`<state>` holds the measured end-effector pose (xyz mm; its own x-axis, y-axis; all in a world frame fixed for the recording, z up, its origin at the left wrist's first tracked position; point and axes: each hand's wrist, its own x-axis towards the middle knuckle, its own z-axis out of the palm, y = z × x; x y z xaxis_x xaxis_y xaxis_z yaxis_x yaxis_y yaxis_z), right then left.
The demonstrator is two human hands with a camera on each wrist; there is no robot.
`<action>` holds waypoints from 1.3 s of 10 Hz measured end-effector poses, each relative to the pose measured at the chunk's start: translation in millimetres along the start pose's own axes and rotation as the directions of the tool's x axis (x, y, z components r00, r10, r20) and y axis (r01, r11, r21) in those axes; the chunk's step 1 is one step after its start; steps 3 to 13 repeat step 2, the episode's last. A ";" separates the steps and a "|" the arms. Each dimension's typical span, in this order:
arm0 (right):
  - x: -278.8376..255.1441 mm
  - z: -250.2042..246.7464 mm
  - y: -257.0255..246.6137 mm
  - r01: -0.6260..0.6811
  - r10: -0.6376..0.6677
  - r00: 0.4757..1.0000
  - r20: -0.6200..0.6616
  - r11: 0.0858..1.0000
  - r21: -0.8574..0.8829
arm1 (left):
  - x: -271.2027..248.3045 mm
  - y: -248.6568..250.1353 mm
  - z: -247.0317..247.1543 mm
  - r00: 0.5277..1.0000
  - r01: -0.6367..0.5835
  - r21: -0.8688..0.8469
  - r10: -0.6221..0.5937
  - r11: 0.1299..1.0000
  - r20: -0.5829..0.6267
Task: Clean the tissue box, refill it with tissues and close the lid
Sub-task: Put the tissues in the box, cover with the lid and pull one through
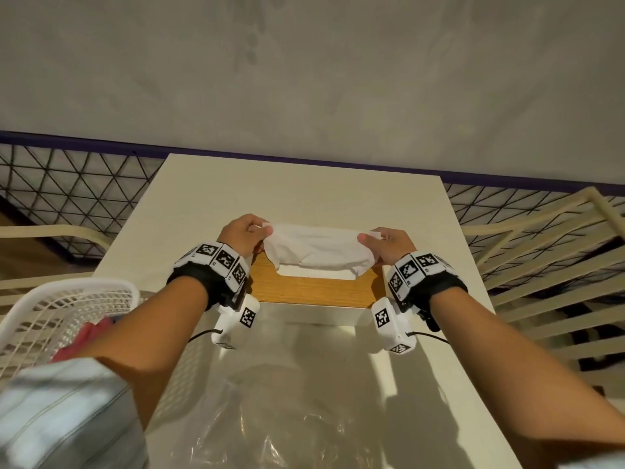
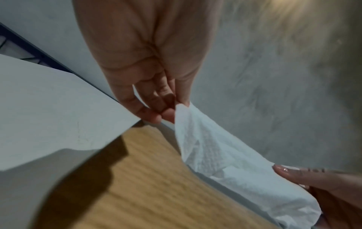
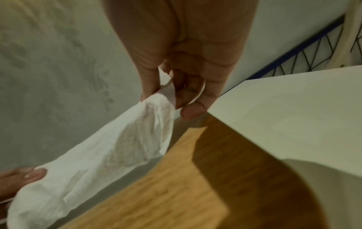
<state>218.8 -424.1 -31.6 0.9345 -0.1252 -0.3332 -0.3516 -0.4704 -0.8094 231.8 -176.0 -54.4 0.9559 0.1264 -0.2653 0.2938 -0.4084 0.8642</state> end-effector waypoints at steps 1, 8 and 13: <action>-2.3 1.3 -0.5 0.031 -0.030 0.993 -0.113 1.000 0.005 | -1.8 -2.9 -5.6 1.000 -0.007 -0.111 0.004 0.994 -0.024; -25.7 -4.1 -11.6 0.076 -0.094 0.979 -0.179 0.992 -0.105 | -10.6 3.2 -15.0 0.997 -0.055 -0.066 0.051 0.996 -0.056; -25.7 -4.1 -11.6 0.076 -0.094 0.979 -0.179 0.992 -0.105 | -10.6 3.2 -15.0 0.997 -0.055 -0.066 0.051 0.996 -0.056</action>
